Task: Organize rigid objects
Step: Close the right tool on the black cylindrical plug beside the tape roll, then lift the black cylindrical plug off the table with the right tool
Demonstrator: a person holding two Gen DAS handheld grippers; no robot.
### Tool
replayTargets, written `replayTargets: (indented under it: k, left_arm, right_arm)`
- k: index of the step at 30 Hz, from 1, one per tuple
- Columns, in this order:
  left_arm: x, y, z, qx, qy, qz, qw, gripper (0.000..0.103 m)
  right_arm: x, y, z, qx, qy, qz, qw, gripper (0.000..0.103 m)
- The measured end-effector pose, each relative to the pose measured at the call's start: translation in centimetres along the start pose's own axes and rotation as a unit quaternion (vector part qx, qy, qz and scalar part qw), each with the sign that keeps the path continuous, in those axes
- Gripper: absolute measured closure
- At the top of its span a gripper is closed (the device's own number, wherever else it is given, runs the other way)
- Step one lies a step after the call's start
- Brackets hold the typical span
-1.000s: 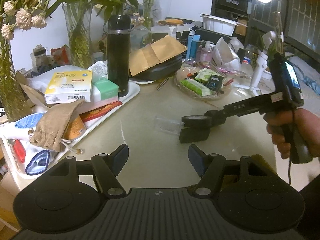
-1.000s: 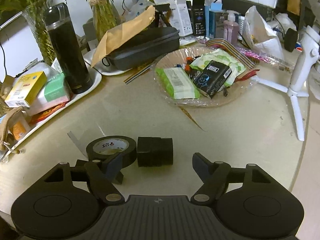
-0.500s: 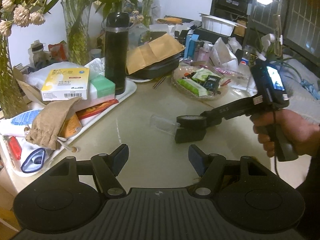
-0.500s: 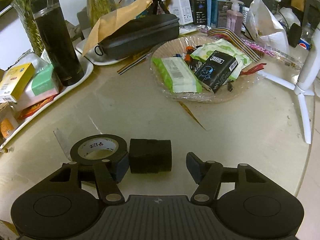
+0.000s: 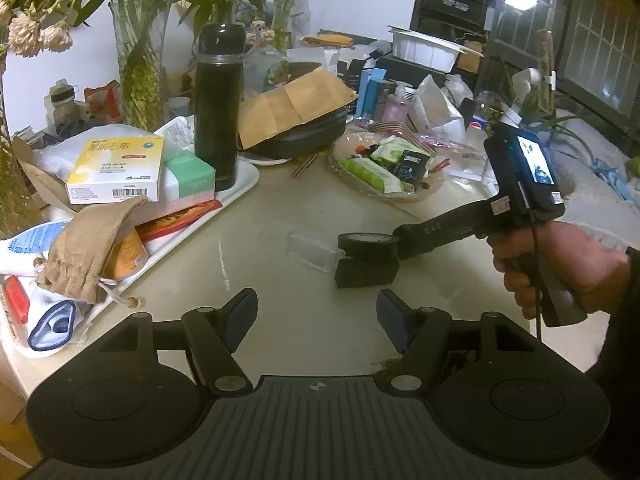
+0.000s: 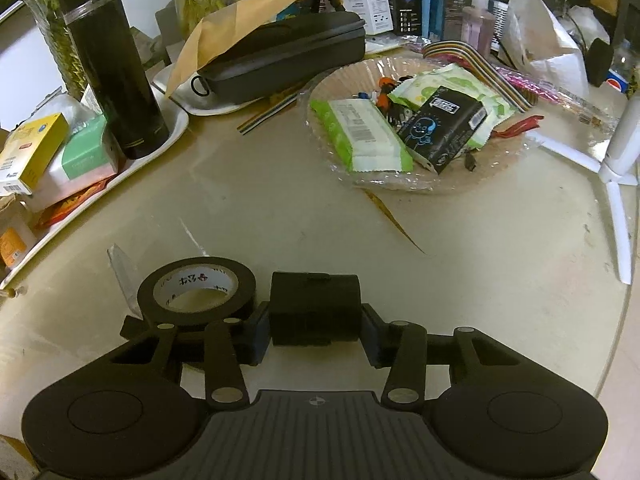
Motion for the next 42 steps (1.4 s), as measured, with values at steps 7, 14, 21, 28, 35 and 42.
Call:
replayTargets:
  k: [7, 14, 21, 28, 35, 42]
  left_arm:
    - [0.1, -0.3, -0.5, -0.001, -0.008, -0.001, 1.0000, 0.038]
    - [0.1, -0.7, -1.8, 0.006, -0.030, -0.006, 0.9995, 0.038]
    - [-0.3, -1.5, -2.6, 0.002, -0.044, -0.009, 0.9990, 0.038]
    - [-0.6, -1.9, -3.2, 0.005, -0.047, -0.010, 0.9988, 0.038]
    - [-0.2, -1.4, -3.8, 0.009, -0.059, -0.014, 0.9981, 0.038]
    - [-0.2, -0.6, -3.8, 0.014, -0.048, -0.027, 0.9984, 0.038]
  right_arm:
    - [0.3, 1.6, -0.3, -0.001, -0.009, -0.014, 1.000, 0.055]
    - [0.3, 4.5, 0.2, -0.017, -0.014, -0.044, 0.999, 0.055]
    - [0.8, 7.1, 0.1, -0.026, -0.032, -0.068, 0.997, 0.055]
    - [2.2, 9.0, -0.2, -0.035, -0.051, -0.076, 0.995, 0.055]
    - [3.2, 10.3, 0.8, -0.044, -0.054, -0.083, 0.994, 0.055]
    - [4.4, 11.3, 1.4, -0.046, -0.066, -0.087, 0.993, 0.055]
Point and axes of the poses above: each gripper's, at about its wrist camera, not at the fingertips, and y roughly against the way its jaws point, z to its left, x to its underside, the point moved 8 cm from there along -y, roughly the way its jaws point, and after that the axes turned 12 degrees about y, right-handed, at the moved point
